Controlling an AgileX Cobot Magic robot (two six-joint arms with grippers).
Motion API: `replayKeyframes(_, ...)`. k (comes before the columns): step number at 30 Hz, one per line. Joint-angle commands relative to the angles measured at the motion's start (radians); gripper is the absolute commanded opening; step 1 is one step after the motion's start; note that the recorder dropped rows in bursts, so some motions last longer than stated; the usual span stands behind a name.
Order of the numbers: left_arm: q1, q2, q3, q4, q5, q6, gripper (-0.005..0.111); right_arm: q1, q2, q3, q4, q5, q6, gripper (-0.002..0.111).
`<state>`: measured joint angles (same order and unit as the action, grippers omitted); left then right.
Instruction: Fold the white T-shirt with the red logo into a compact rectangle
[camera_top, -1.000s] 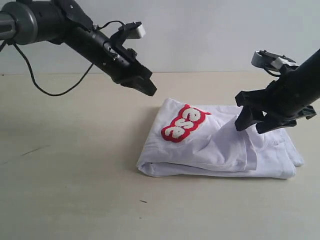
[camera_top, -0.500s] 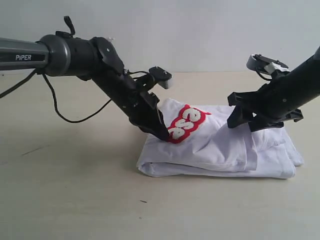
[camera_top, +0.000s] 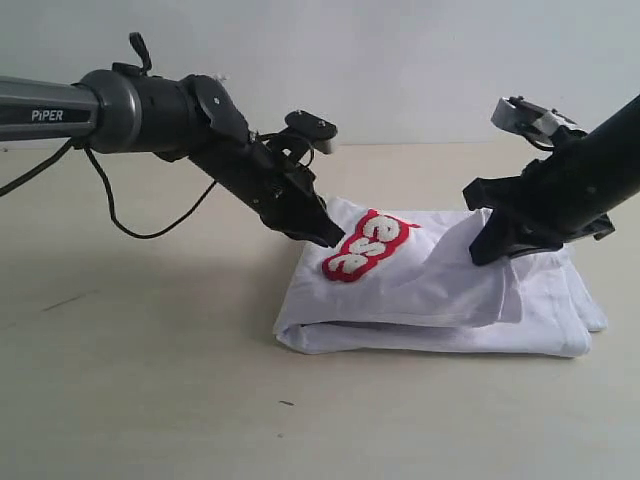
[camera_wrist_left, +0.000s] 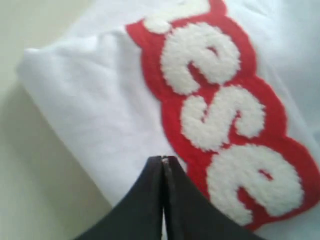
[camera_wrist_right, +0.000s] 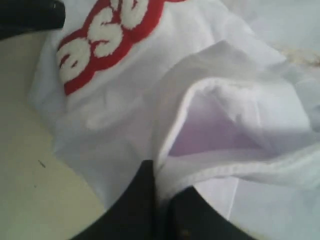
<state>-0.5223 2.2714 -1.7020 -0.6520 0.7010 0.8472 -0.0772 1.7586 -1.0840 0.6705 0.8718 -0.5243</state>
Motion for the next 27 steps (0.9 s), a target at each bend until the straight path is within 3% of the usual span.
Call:
replayKeyframes(1, 0.006, -0.010, 0.004, -0.009, -0.087, -0.049, 0.000, -0.004, -0.046, 0.102, -0.048, 0.019, 0.046, 0.000)
replayKeyframes(5, 0.006, -0.010, 0.004, -0.025, -0.107, -0.062, 0.000, -0.004, -0.046, 0.156, -0.049, -0.007, 0.039, 0.012)
replayKeyframes(9, 0.006, -0.010, 0.004, -0.025, -0.097, -0.064, 0.000, -0.004, -0.046, 0.160, -0.049, 0.086, 0.039, 0.042)
replayKeyframes(11, 0.006, -0.010, 0.004, -0.025, -0.097, -0.064, 0.000, -0.004, -0.046, 0.160, -0.054, 0.202, 0.038, 0.049)
replayKeyframes(13, 0.006, -0.010, 0.004, -0.025, -0.102, -0.064, 0.000, -0.004, -0.053, 0.160, -0.073, 0.296, 0.028, 0.050)
replayKeyframes(17, 0.006, -0.010, 0.004, -0.025, -0.099, -0.064, 0.000, -0.004, -0.084, 0.133, -0.097, 0.299, 0.057, 0.050)
replayKeyframes(20, 0.006, -0.010, 0.004, -0.025, -0.094, -0.064, 0.000, -0.004, -0.125, 0.081, -0.233, 0.303, 0.166, 0.047)
replayKeyframes(24, 0.006, -0.010, 0.004, -0.025, -0.100, -0.064, 0.000, -0.004, -0.185, 0.027, -0.485, 0.243, 0.412, 0.046)
replayKeyframes(27, 0.006, -0.010, 0.004, -0.025, -0.110, -0.064, 0.000, -0.004, -0.225, 0.021, -0.478, 0.143, 0.410, 0.046)
